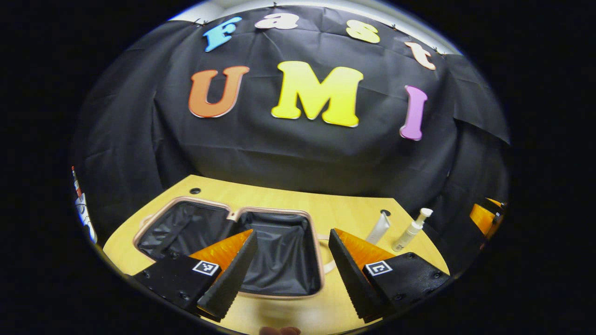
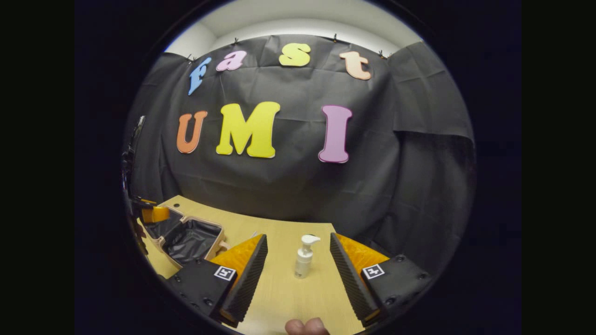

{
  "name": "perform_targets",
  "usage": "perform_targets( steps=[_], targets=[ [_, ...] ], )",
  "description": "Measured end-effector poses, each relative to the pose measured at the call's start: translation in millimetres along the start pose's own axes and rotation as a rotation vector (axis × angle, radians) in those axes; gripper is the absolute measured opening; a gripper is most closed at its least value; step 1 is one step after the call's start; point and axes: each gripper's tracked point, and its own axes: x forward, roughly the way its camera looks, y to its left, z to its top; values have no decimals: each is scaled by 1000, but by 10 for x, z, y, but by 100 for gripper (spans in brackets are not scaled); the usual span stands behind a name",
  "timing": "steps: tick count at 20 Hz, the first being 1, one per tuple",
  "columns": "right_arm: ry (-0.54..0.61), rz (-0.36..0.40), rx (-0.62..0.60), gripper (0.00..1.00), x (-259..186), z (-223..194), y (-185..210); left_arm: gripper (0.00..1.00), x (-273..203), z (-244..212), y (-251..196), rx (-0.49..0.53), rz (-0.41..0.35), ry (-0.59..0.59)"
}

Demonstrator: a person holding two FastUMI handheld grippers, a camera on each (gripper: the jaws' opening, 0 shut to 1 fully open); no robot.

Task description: First open the suitcase, pack the skin care products into it, and then close the suitcase.

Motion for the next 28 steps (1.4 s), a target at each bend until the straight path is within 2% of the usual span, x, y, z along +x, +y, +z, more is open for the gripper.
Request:
perform_targets(
  steps=[2, 3, 7, 12, 15, 22, 25, 28],
  targets=[
    [20, -6, -3, 80, 1, -98, -145, 98, 127, -112, -401, 28, -84, 18],
    [35, -20, -4, 80, 8, -162, -290, 98, 216, -198, -773, 59, -165, 24],
    [70, -62, -7, 80, 12, -285, -598, 98, 448, -454, -1234, 122, -252, 61],
    [125, -121, -32, 80, -90, -401, -977, 98, 884, -879, -1584, 152, -261, 98],
    [162, -134, -46, 80, -109, -513, -1090, 98, 1141, -1059, -1634, 137, -250, 121],
    [208, -101, -54, 80, 127, -649, -1027, 100, 1660, -1385, -1608, 136, -218, 153],
    [216, -106, -60, 80, 204, -645, -1078, 96, 1783, -1466, -1679, 153, -233, 164],
    [227, -118, -57, 80, 246, -662, -1140, 96, 1946, -1543, -1677, 145, -214, 192]
  ],
)
